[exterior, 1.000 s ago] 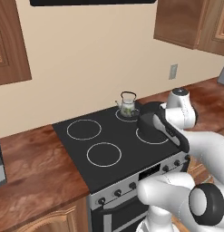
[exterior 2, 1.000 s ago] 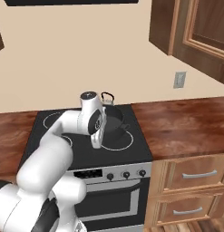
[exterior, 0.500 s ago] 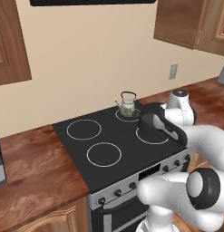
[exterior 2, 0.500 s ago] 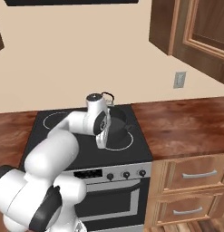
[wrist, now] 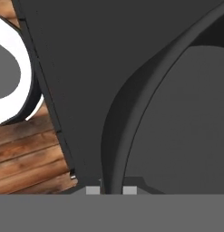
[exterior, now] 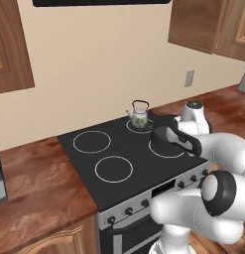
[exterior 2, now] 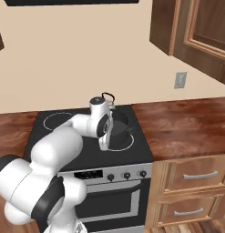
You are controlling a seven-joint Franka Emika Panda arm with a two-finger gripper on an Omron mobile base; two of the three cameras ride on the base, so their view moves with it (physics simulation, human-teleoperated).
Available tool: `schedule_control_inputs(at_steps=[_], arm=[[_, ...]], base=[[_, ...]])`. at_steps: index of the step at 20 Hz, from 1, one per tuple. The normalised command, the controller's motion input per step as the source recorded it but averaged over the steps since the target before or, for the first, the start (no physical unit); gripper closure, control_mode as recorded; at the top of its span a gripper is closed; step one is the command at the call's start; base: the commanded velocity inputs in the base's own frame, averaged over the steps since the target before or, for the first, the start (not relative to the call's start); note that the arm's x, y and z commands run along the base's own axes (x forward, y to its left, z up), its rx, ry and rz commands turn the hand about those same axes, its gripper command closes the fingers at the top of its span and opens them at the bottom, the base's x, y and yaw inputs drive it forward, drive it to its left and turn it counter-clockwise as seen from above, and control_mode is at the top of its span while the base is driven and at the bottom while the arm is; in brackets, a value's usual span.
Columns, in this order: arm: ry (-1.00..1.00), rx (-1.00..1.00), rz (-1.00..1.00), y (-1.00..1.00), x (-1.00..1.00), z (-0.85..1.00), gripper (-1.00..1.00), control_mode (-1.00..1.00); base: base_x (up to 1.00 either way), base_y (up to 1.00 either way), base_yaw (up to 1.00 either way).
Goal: Pick the kettle from the cabinet and place it on a stove burner. Then pick the pot from the counter and place it on another stove burner. Finally, turn both burners on.
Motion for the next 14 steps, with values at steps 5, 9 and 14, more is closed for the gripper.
schedule_control_inputs(at_steps=[5,9,14], arm=[[0.0,0.0,0.0,-0.05,0.15,-0.16,1.0,-1.0],[0.0,0.0,0.0,-0.06,0.12,-0.15,1.0,-1.0],[0.0,0.0,0.0,-0.03,0.09,-0.13,1.0,-1.0]], base=[[0.0,0.0,0.0],[0.0,0.0,0.0],[0.0,0.0,0.0]])
